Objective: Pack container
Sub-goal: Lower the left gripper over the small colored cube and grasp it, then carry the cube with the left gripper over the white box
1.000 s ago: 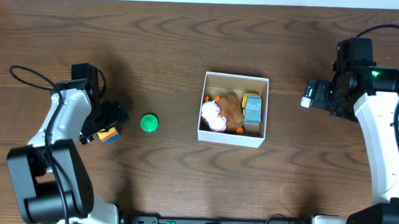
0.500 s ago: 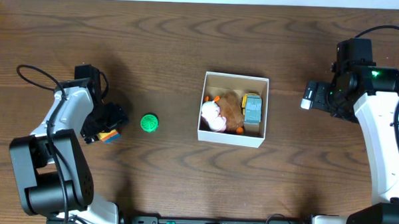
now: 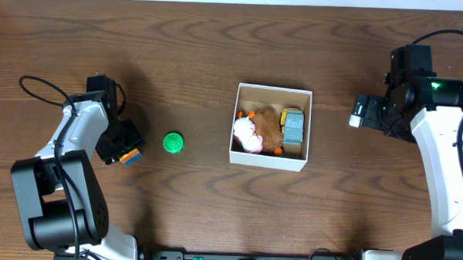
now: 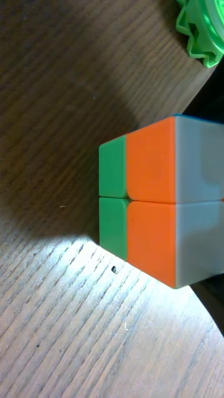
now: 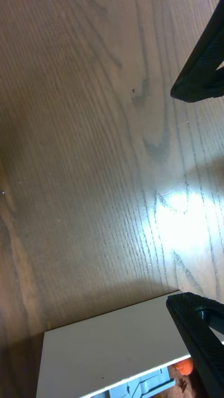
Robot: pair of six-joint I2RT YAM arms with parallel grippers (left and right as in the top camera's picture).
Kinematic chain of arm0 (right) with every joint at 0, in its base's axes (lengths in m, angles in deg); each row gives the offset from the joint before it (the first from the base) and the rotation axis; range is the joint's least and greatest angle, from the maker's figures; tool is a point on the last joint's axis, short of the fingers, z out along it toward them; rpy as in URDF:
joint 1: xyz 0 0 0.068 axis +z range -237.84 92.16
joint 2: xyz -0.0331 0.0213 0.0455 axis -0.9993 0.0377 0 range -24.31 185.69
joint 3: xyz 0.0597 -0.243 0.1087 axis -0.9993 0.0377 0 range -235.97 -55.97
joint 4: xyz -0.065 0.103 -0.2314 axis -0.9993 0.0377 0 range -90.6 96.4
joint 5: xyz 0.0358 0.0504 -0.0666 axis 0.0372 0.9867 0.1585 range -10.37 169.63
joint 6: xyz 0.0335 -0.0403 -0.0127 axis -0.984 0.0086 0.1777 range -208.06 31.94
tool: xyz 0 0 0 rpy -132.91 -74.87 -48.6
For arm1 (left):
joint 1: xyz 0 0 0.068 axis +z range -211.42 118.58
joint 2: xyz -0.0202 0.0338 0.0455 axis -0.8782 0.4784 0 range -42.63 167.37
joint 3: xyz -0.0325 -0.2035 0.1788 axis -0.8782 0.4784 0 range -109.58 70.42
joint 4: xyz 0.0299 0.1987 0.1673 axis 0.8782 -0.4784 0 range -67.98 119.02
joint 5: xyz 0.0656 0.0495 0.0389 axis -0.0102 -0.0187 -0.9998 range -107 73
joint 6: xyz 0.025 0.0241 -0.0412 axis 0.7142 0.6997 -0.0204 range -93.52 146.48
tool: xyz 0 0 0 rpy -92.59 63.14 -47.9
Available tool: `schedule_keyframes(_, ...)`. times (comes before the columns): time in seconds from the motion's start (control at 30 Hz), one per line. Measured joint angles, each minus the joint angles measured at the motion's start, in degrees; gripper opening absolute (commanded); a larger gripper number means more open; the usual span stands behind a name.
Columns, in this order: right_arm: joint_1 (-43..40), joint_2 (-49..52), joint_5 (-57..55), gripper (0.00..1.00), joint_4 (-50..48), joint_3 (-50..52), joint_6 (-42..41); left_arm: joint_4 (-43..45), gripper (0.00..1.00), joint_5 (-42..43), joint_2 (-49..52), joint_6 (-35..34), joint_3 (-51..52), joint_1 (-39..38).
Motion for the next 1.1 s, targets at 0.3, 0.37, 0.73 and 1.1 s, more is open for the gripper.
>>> schedule_keyframes(0.3,0.0,0.0,0.0,0.99,0.1,0.0,0.1,-0.7,0.49,0.4,0.0,-0.2,0.0,0.0)
schedule_keyframes(0.37,0.0,0.0,0.0,0.99,0.1,0.0,0.2,-0.7,0.45,0.4,0.0,-0.2,0.0,0.0)
schedule_keyframes(0.73,0.0,0.0,0.0,0.99,0.2,0.0,0.2,-2.0,0.29,0.6,0.0,-0.2,-0.8,0.0)
schedule_keyframes(1.1,0.0,0.0,0.0,0.99,0.0,0.0,0.2,-5.6,0.20,0.6,-10.3,2.6,-11.4,-8.9)
